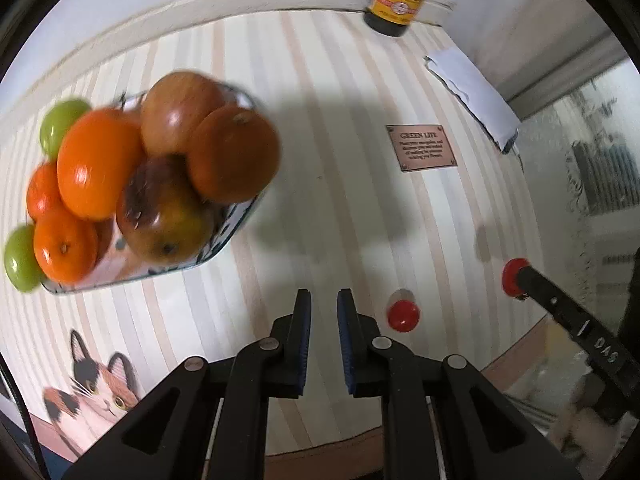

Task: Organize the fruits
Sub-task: 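Carry both cherry tomatoes over the plate with both tools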

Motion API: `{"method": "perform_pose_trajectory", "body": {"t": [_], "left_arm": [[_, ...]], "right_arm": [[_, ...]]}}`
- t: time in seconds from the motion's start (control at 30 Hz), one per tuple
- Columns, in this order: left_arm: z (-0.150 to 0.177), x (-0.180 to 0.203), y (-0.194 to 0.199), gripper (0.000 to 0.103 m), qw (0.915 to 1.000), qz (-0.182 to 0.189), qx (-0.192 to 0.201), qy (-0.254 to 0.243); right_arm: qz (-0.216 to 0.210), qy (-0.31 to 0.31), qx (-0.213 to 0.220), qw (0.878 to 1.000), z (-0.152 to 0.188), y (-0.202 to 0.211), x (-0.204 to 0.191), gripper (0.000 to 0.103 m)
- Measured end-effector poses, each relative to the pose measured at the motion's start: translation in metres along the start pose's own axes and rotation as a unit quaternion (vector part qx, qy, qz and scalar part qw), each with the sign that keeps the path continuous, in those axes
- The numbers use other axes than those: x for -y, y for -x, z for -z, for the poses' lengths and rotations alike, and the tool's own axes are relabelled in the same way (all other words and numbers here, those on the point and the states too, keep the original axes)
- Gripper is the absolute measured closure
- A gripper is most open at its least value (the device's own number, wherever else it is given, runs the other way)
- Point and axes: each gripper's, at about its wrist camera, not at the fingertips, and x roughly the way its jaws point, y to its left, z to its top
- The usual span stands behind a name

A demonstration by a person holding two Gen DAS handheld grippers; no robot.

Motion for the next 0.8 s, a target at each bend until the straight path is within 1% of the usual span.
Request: {"method": "perform_pose_trajectory", "body": {"t": [0.07, 0.13, 0.2, 0.27, 0.33, 0.43, 0.5, 0.53, 0.7, 0.8], "left_arm": [[0.002, -0.001, -0.006, 0.089, 0.9991, 0.029, -0.028, 0.012], [0.011, 0.011, -0.015, 0.087, 0.9970, 0.056, -0.051, 0.013], [0.014, 0.026, -0.020, 0.085, 0.9955, 0.070, -0.063, 0.004], [0.012, 0.040, -0.030, 0.081, 0.9955, 0.065, -0.068, -0.012], [0.010, 0.048, -0.037, 0.081, 0.9959, 0.047, -0.073, -0.027], [0.005, 0.060, -0.052, 0.081, 0.9949, 0.034, -0.084, -0.044], [0.004, 0.068, -0.059, 0.080, 0.9938, 0.044, -0.088, -0.052], [0.004, 0.072, -0.061, 0.079, 0.9935, 0.043, -0.089, -0.056], [0.006, 0.092, -0.068, 0.081, 0.9931, 0.031, -0.077, -0.083], [0.007, 0.097, -0.067, 0.082, 0.9933, 0.024, -0.068, -0.090]], "right_arm": [[0.000, 0.000, -0.002, 1.000, 0.002, -0.003, -0.003, 0.072], [-0.001, -0.004, -0.003, 1.000, 0.005, -0.003, -0.003, 0.072], [0.003, -0.005, -0.003, 1.000, 0.008, -0.004, -0.001, 0.072], [0.008, -0.010, -0.001, 1.000, 0.010, -0.002, 0.002, 0.072], [0.013, -0.012, 0.002, 1.000, 0.012, 0.002, 0.007, 0.072], [0.021, -0.018, 0.004, 1.000, 0.015, 0.007, 0.015, 0.072], [0.025, -0.025, 0.004, 0.999, 0.017, 0.009, 0.022, 0.072], [0.027, -0.029, 0.005, 0.999, 0.017, 0.011, 0.025, 0.072], [0.033, -0.038, 0.009, 0.999, 0.018, 0.016, 0.034, 0.072], [0.033, -0.037, 0.013, 0.999, 0.017, 0.020, 0.034, 0.072]]}}
